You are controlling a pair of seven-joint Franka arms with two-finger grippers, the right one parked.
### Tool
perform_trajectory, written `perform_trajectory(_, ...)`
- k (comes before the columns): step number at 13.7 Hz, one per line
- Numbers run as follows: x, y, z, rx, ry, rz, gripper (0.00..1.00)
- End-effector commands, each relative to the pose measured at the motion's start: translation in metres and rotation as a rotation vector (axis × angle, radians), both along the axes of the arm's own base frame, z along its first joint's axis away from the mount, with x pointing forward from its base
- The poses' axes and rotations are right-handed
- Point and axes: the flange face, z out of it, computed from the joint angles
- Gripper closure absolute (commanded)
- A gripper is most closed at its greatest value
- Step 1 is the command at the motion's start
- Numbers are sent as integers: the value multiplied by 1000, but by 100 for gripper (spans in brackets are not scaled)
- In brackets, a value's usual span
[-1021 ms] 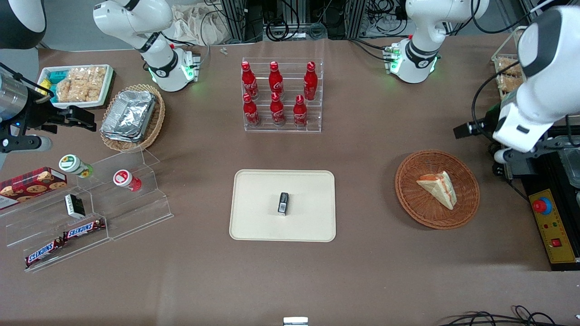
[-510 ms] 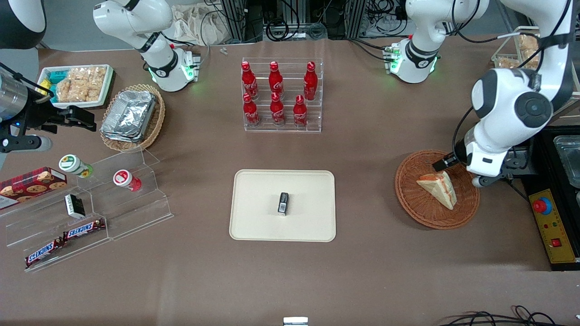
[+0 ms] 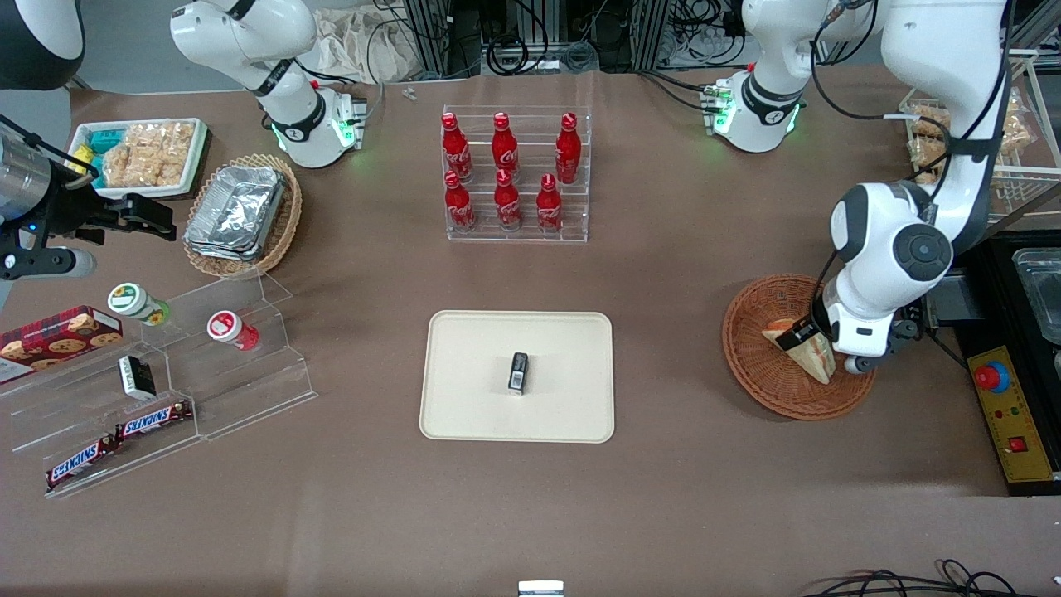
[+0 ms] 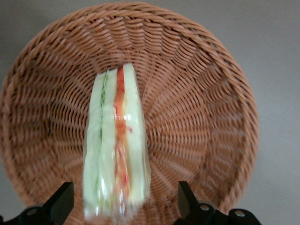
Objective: Place sandwich from basket to tray
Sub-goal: 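Close the left gripper on the wrapped sandwich, then lift the sandwich up out of the basket with the left gripper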
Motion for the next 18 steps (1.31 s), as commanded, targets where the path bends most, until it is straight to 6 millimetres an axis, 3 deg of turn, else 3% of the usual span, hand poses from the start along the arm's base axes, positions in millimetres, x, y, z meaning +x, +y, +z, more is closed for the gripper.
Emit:
perform_trajectory(1, -4, 4, -18, 21, -15, 9, 7)
perform_trajectory(2, -4, 4, -19, 24, -13, 6, 36)
perform_trajectory(3, -3, 5, -19, 25, -15, 6, 74)
perform_trajectory(4, -3, 11, -23, 38, -11, 5, 100)
perform_trajectory(6, -3, 12, -22, 54, -13, -17, 100)
perform_trajectory(7, -2, 15, -10, 54, -25, -14, 100)
perform_trajectory(9, -4, 17, 36, 58, 1, -18, 100)
perform_trajectory(11, -4, 5, 96, 65, 73, -77, 100)
perform_trajectory(13, -7, -34, 143, 52, 134, -193, 100)
perform_trajectory(15, -7, -80, 176, 11, 151, -321, 100)
perform_trajectory(18, -11, -160, 194, -84, 116, -563, 100)
